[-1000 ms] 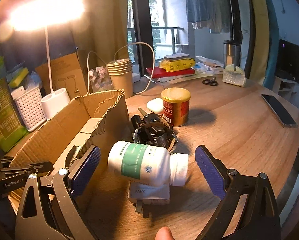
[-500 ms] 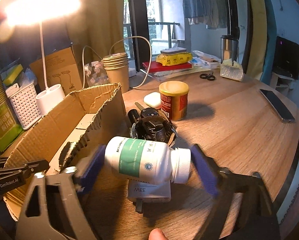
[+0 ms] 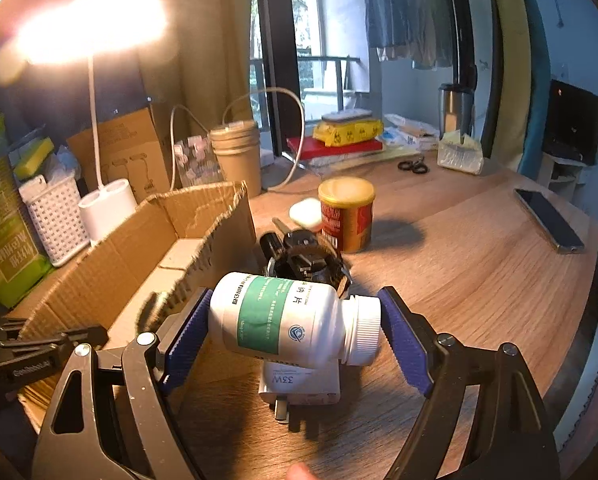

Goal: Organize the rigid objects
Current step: 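Grasp the white pill bottle with the right gripper while left holds box, then carry the pill bottle into the box and open the right gripper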

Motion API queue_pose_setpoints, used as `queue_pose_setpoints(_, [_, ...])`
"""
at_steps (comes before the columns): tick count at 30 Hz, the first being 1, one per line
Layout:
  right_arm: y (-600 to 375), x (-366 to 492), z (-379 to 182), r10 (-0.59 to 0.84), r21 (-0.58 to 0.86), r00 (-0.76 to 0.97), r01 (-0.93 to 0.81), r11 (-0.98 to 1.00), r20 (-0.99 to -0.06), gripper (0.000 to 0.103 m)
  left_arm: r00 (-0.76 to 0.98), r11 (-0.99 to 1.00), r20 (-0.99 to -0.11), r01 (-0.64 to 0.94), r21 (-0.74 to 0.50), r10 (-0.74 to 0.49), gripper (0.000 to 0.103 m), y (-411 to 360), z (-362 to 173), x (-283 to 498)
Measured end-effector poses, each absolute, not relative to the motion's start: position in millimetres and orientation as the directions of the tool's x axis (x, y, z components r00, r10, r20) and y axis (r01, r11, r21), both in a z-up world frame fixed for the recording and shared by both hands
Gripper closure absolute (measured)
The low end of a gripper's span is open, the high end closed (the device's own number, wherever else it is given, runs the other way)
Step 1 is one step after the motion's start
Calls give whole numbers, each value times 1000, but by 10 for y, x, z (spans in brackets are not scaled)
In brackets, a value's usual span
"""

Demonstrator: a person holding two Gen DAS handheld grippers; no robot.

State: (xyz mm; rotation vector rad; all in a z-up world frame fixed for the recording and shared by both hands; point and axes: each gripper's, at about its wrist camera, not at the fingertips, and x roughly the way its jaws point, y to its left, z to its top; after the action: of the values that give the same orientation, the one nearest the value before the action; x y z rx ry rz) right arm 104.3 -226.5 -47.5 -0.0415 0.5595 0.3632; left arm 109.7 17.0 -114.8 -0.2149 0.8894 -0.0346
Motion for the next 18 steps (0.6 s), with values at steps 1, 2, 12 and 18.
queue_pose_setpoints(1, [-2268,1022,-444,328,61,789,-349,935,-520,18,631,978,-767,-59,-201,-119,95,170,-1148,1097])
queue_pose_setpoints(2, [-2264,988,-396,332,62,794,-351,934,-510,18,631,978,-767,-59,-201,-119,95,169,-1148,1097])
queue_pose_setpoints(12, [-2095,652,-59,406,49,799,-431,901,-443,18,631,978,-767,-59,-200,-119,95,170,-1148,1098])
queue_pose_setpoints(18, [-1902,490,5,463,41,773,-497,867,-434,18,631,978,-767,-60,-202,-119,95,174,-1154,1099])
